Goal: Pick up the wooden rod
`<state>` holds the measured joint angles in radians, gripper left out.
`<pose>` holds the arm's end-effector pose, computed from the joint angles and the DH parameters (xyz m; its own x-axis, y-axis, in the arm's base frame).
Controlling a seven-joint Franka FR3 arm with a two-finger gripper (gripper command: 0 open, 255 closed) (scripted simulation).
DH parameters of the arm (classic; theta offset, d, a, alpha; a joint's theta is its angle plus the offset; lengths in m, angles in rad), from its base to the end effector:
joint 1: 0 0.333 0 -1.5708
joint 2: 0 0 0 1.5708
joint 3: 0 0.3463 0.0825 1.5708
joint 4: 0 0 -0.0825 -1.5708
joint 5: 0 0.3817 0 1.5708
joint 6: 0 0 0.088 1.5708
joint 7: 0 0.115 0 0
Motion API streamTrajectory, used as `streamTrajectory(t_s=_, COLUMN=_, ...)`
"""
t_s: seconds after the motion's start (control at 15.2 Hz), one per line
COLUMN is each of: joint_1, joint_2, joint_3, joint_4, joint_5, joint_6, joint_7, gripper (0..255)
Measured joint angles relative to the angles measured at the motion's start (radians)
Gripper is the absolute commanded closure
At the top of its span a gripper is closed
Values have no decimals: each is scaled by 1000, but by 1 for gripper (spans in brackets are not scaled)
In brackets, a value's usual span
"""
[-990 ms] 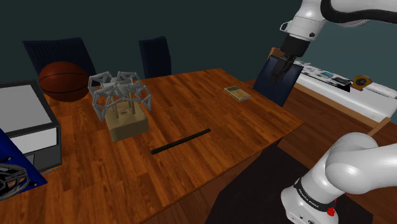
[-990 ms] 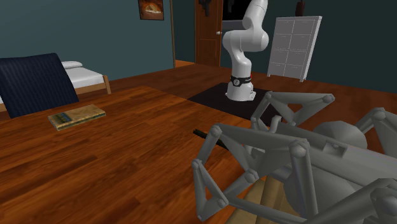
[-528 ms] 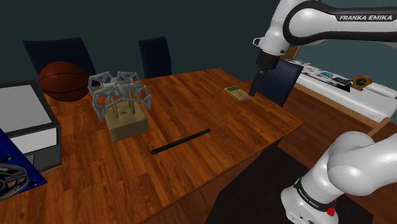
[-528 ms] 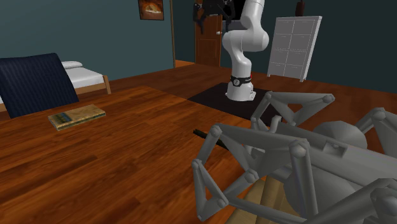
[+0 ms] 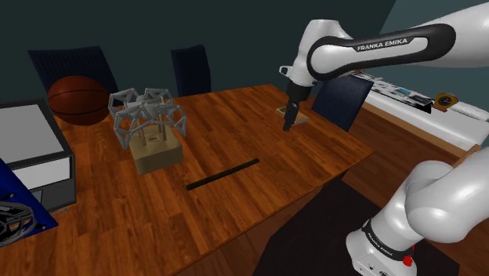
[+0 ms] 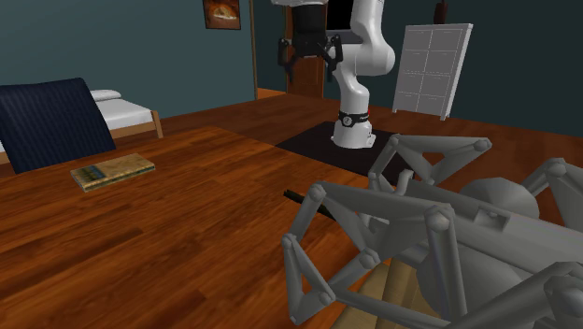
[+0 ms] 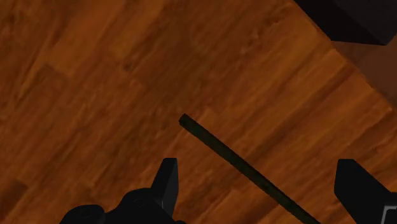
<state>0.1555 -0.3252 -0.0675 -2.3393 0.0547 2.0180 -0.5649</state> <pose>0.4345 0.0402 0.4835 0.8064 0.5900 0.0397 0.5913 -0.8043 -0.0587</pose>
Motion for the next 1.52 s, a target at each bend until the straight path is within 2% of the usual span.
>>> streamTrajectory(t_s=0.86, joint_1=100, joint_2=424, joint_3=62, joint_4=133, joint_5=-2, joint_6=286, joint_7=-292, gripper=0)
streamTrajectory(t_s=1.52, joint_1=165, joint_2=729, joint_3=130, joint_4=298, joint_5=-74, joint_6=426, joint_7=-450, gripper=0)
